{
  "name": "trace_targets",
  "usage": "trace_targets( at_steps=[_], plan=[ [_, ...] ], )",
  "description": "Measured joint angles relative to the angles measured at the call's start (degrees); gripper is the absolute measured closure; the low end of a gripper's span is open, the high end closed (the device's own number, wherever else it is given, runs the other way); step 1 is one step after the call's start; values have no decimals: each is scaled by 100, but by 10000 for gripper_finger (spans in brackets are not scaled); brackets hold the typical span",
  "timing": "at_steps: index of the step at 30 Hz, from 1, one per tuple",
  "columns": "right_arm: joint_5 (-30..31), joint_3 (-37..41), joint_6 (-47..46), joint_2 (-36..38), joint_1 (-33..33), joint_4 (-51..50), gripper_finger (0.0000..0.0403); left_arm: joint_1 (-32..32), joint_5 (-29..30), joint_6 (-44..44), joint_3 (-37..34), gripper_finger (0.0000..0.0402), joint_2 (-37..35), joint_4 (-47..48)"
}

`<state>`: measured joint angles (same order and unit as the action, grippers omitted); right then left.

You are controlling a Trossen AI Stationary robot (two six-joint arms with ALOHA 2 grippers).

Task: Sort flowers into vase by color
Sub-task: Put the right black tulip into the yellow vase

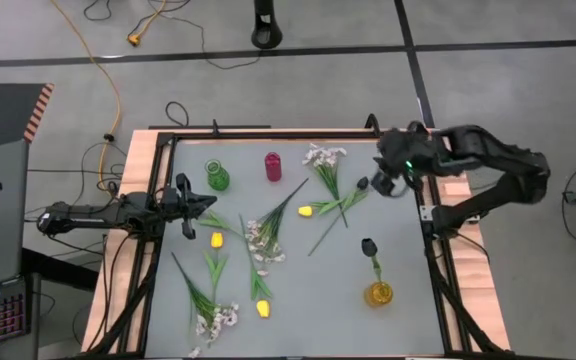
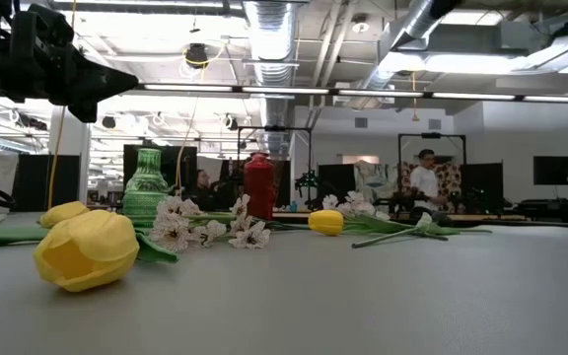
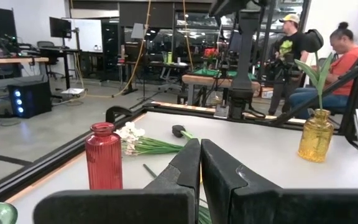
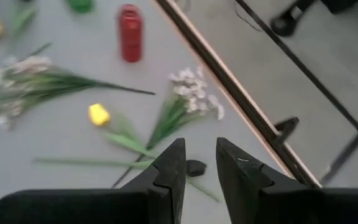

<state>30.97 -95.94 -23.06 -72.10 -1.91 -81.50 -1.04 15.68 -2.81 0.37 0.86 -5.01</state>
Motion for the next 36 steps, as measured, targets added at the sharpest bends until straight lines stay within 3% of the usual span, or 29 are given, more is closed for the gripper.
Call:
trace_targets(
  at_steps=[9, 20, 27, 36],
  plan=[
    [-394, 0, -1159, -722, -1104, 20, 288, 0, -2, -2, -1, 401, -2, 1],
    [-2064, 29, -1552, -1729, -2415, -725, 288, 0, -2, -2, -1, 401, -1, 74],
    [-2913, 912, -1654, -1806, -2714, -361, 288, 0, -6, -4, -1, 401, 0, 95],
    [-3288, 2237, -2113, -1706, -2646, 807, 288, 1, -35, -3, -1, 401, 0, 97]
  ],
)
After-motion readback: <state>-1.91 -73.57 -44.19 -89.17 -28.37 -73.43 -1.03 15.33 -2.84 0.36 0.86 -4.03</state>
